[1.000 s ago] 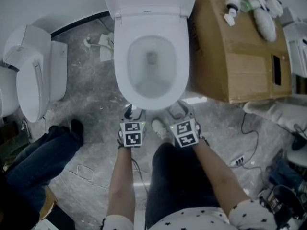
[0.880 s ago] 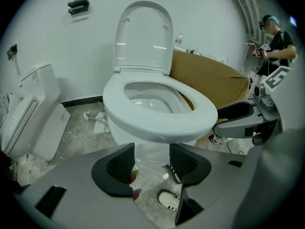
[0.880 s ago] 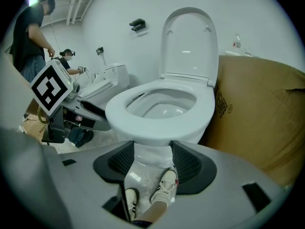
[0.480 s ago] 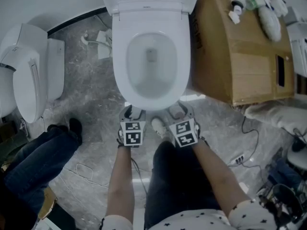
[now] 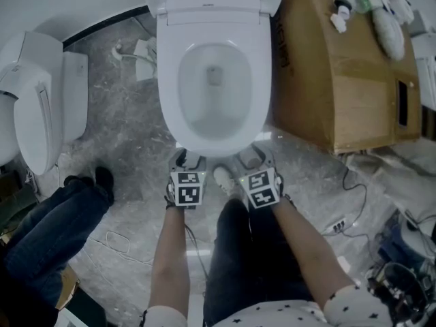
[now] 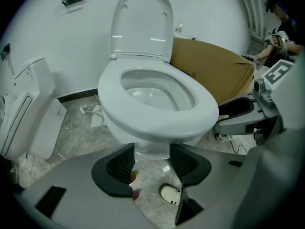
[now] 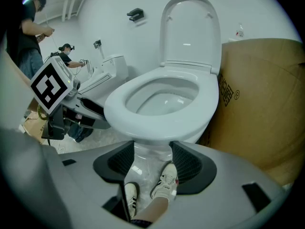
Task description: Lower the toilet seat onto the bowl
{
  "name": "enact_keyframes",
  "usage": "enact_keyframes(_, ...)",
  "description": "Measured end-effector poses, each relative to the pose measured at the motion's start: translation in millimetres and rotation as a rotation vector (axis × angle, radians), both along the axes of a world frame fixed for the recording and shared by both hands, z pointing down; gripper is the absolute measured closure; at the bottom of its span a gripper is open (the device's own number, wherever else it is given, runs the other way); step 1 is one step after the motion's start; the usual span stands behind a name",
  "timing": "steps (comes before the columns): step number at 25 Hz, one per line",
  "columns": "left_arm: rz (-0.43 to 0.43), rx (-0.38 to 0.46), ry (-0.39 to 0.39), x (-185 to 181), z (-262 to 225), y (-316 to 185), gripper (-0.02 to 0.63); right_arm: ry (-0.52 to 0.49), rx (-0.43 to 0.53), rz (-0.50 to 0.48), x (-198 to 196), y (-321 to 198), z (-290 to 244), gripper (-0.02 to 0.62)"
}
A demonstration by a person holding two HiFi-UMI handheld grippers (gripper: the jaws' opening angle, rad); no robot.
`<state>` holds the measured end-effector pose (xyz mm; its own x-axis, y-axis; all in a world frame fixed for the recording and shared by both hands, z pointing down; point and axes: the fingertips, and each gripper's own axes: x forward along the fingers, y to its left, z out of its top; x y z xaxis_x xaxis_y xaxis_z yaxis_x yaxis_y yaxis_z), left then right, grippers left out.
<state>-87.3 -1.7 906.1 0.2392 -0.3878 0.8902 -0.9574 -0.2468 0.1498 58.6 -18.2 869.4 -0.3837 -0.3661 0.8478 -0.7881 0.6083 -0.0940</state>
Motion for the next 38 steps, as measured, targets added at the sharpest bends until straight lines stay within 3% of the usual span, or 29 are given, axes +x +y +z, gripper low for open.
enact_keyframes(24, 0.018, -0.037, 0.005, -2.1, 11.7, 3.9, 0.374, 0.018, -0.012, 0.023, 0.8, 2.1, 13.7, 0.351)
enact_keyframes(38, -0.013, 0.028, 0.037, -0.3, -37.0, 0.7, 0.376, -0.031, 0.034, 0.032, -14.1, 9.9, -30.2, 0.353)
